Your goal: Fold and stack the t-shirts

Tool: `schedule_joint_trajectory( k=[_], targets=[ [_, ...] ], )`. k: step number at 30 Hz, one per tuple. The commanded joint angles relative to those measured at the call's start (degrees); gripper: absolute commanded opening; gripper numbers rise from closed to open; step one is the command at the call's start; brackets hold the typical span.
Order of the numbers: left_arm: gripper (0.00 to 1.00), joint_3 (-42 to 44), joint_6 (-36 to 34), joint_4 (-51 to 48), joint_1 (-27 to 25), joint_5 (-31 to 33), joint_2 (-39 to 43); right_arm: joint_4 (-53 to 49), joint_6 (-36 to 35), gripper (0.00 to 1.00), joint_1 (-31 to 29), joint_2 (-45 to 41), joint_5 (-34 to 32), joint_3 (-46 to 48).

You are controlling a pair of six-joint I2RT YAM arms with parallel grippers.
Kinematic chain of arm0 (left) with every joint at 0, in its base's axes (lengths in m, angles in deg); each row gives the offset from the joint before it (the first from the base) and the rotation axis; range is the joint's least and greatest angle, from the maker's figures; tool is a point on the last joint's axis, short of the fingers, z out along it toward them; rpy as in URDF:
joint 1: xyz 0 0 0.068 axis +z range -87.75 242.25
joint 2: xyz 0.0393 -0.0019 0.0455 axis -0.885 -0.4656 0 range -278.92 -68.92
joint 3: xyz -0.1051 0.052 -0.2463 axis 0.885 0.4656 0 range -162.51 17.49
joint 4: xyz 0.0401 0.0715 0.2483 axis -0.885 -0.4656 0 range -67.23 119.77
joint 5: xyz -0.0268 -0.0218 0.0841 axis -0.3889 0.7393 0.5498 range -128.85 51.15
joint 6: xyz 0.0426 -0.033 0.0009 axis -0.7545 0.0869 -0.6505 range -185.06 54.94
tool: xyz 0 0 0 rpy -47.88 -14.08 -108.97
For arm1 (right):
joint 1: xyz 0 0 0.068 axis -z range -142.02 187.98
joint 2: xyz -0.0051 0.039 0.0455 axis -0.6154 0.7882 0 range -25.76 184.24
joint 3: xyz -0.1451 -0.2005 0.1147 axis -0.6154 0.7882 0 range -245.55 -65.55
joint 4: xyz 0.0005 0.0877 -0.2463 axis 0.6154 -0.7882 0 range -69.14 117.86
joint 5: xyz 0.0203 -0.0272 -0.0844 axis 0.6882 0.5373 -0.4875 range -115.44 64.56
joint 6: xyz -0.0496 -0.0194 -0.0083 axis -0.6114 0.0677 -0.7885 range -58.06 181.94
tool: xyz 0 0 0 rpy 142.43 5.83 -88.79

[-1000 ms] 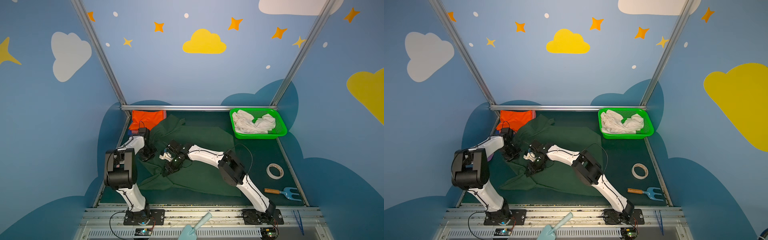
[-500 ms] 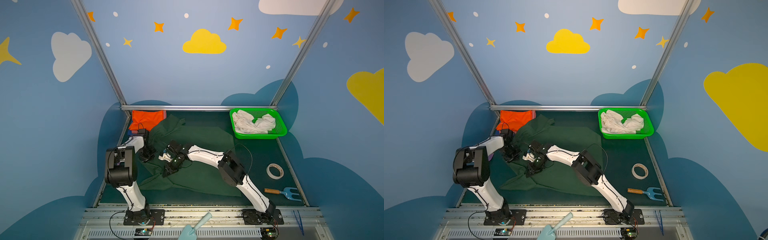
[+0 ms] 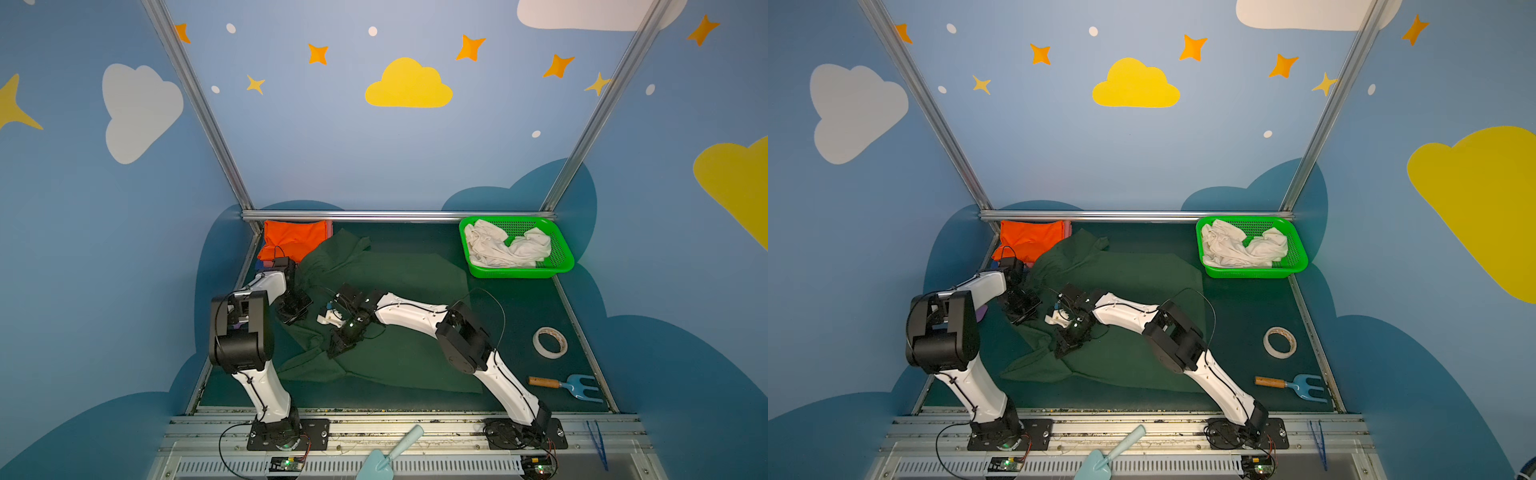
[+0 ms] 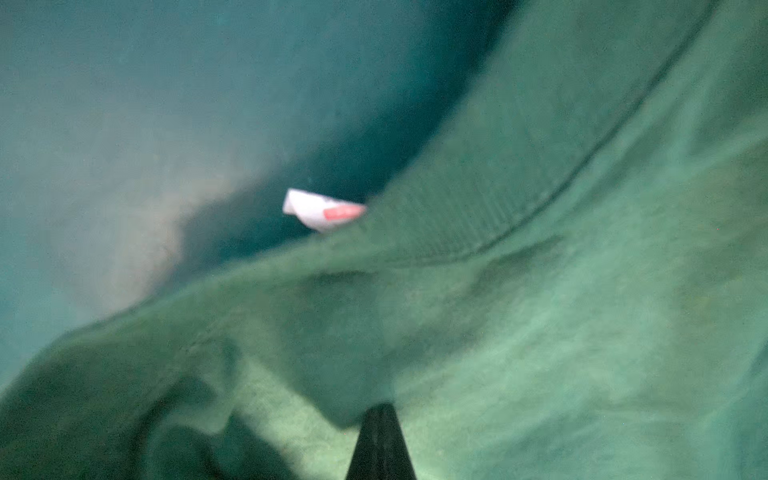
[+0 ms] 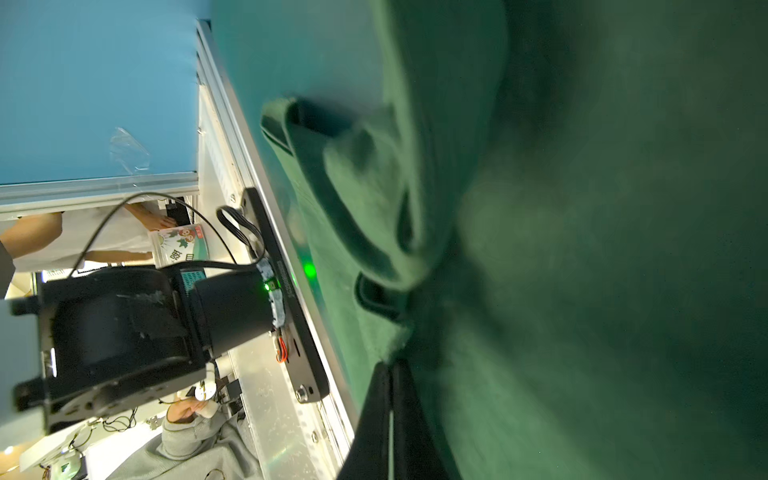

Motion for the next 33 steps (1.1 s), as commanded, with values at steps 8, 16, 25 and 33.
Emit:
schedule_joint_trajectory(
  k=[8,16,25,33],
  targets=[
    [0.05,-0.96,1.33,0.06,2.73,6.69,-6.29,2.64,-2.92,0.00,-2.28,-12.20,0.87,11.72],
    [0.05,-3.17,1.41,-0.90,3.26,7.04,-7.31,1.34,-4.82,0.00,-4.67,-15.32,1.82,16.43],
    [0.05,-4.94,1.29,-2.11,3.35,7.95,-7.49,-3.33,-7.41,0.00,-7.46,-16.11,2.27,18.34],
    [0.05,-7.34,1.07,-3.54,3.35,8.29,-6.78,-2.80,-6.61,0.21,-7.56,-19.87,2.06,24.16]
  ],
)
